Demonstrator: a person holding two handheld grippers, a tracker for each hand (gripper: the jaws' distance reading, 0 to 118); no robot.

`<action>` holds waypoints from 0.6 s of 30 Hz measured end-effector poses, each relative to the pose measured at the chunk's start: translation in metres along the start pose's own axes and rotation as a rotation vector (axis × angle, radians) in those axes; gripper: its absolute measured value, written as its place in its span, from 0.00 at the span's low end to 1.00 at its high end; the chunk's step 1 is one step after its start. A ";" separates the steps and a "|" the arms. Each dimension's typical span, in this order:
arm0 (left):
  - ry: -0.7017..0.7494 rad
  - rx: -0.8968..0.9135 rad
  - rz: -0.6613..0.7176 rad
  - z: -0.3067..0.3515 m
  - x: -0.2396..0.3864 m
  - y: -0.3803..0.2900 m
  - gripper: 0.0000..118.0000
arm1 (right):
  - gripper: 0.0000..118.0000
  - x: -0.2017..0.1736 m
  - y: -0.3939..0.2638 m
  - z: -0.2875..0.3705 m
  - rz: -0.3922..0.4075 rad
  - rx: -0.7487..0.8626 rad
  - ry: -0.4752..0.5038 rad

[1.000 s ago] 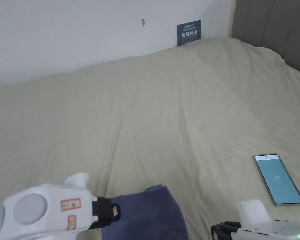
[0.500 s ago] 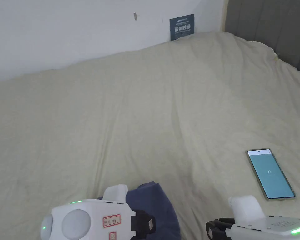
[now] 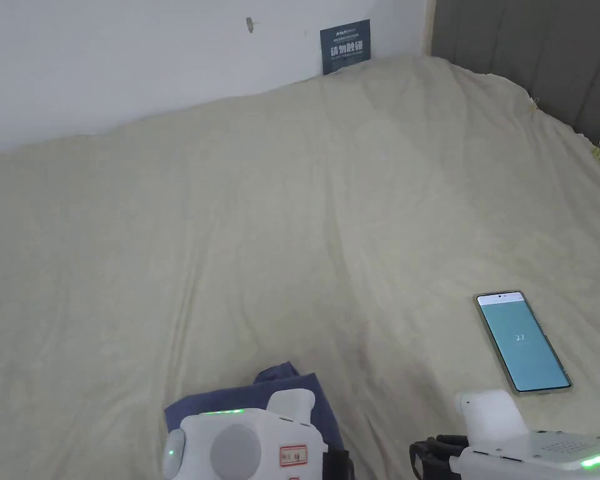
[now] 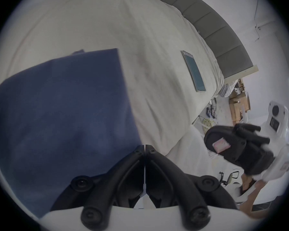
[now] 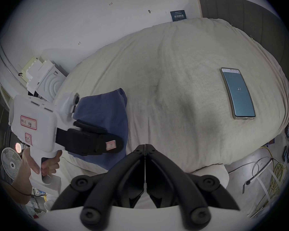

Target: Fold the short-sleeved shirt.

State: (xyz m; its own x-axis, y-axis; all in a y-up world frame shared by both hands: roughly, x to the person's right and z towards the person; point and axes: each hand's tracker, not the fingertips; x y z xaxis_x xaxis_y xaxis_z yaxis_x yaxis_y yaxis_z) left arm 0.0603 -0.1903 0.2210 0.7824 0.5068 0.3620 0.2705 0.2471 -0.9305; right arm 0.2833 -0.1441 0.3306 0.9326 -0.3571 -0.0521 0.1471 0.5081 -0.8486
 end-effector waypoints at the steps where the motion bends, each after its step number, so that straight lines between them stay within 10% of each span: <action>1: -0.005 -0.005 -0.011 -0.005 0.003 0.002 0.01 | 0.03 0.000 0.000 0.001 -0.001 0.001 0.001; 18: 0.028 0.261 0.053 0.118 -0.048 -0.048 0.01 | 0.03 -0.041 0.016 0.000 0.097 0.004 0.028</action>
State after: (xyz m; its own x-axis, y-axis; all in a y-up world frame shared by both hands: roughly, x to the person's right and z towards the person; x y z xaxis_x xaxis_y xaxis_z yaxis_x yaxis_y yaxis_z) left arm -0.0565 -0.1286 0.2554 0.8076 0.5031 0.3077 0.0771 0.4272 -0.9009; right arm 0.2475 -0.1210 0.3196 0.9329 -0.3282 -0.1485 0.0583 0.5445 -0.8367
